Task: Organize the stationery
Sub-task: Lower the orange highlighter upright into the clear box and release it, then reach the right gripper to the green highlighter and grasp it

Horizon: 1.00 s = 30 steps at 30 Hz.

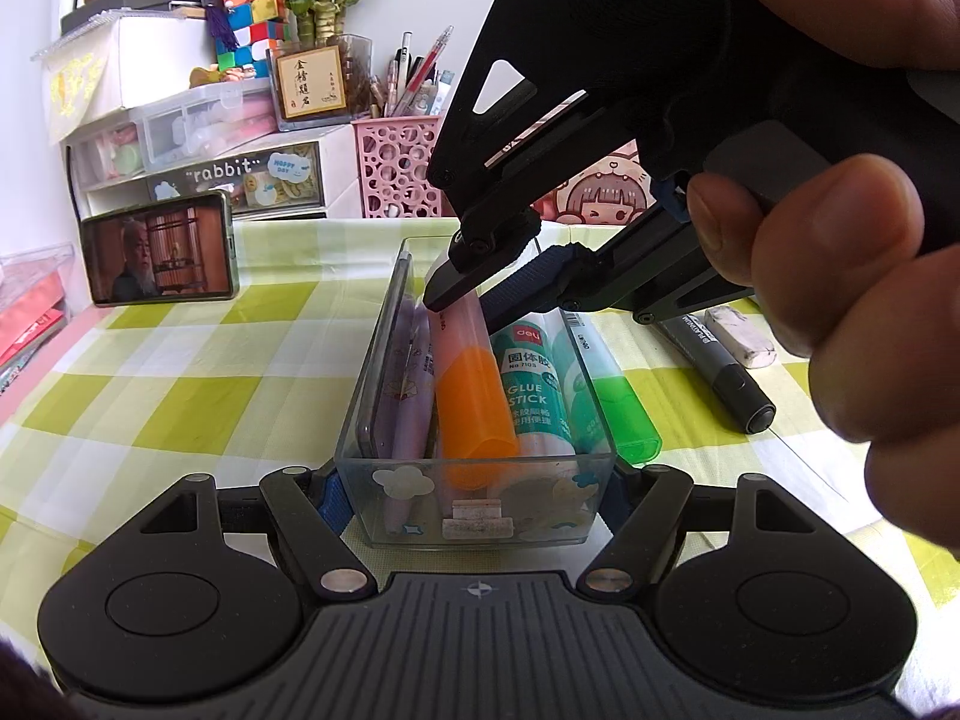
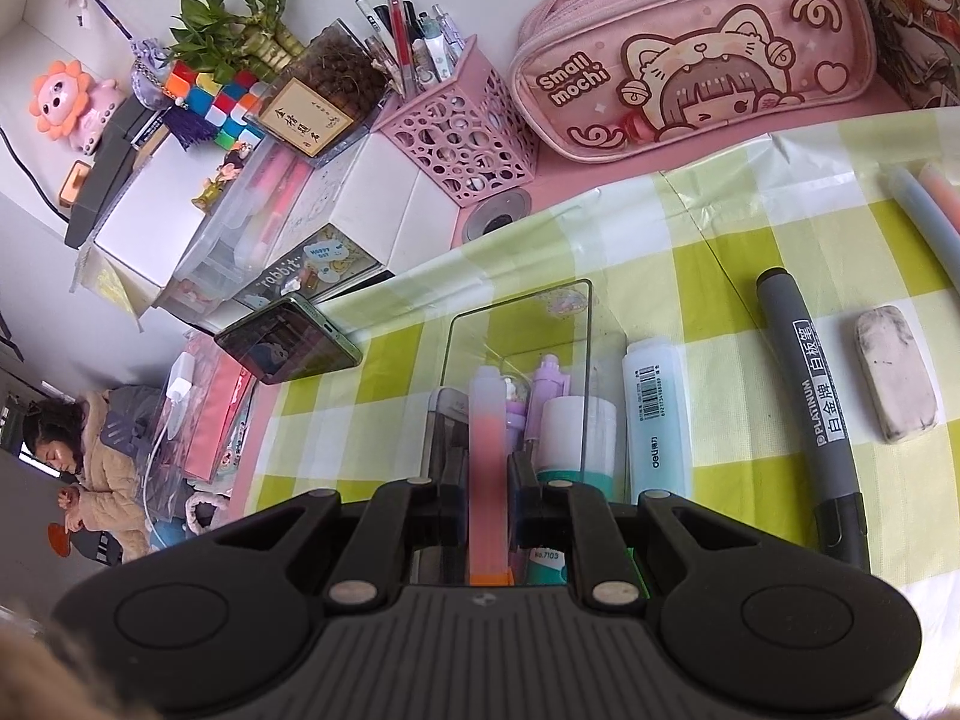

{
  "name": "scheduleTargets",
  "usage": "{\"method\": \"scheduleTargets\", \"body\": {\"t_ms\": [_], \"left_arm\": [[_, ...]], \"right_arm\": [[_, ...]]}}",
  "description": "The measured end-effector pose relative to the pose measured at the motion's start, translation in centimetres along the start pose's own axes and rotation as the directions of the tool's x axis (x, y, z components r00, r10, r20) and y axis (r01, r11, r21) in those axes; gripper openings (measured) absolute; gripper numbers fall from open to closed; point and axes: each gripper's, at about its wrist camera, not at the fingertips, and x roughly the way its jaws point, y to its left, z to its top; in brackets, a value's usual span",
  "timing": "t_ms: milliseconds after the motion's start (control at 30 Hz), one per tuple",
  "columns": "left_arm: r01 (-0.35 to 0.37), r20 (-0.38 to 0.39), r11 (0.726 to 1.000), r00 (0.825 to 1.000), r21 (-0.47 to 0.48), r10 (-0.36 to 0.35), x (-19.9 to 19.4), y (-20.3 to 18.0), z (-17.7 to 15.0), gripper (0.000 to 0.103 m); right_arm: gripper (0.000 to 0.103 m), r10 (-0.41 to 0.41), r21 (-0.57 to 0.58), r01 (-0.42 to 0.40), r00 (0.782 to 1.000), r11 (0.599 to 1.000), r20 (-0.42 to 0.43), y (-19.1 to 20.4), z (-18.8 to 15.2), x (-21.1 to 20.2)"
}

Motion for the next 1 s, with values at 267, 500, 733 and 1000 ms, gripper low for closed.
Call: {"method": "scheduleTargets", "body": {"t_ms": [267,500,733,1000], "left_arm": [[0.0,0.0,1.0,1.0,0.0,0.0,0.0,0.0,0.0,0.073],[0.0,0.0,1.0,1.0,0.0,0.0,0.0,0.0,0.0,0.073],[0.0,0.0,1.0,1.0,0.0,0.0,0.0,0.0,0.0,0.073],[0.0,0.0,1.0,1.0,0.0,0.0,0.0,0.0,0.0,0.073]], "right_arm": [[0.035,0.005,-0.025,-0.005,1.0,1.0,-0.017,0.29,-0.13,0.27],[0.036,0.03,-0.037,-0.031,0.999,0.999,-0.02,0.33,-0.13,-0.05],[0.036,0.032,-0.047,-0.033,0.999,0.998,-0.021,0.4,-0.17,-0.21],[0.036,-0.013,-0.101,0.013,1.0,0.995,0.001,0.83,-0.25,-0.5]]}}
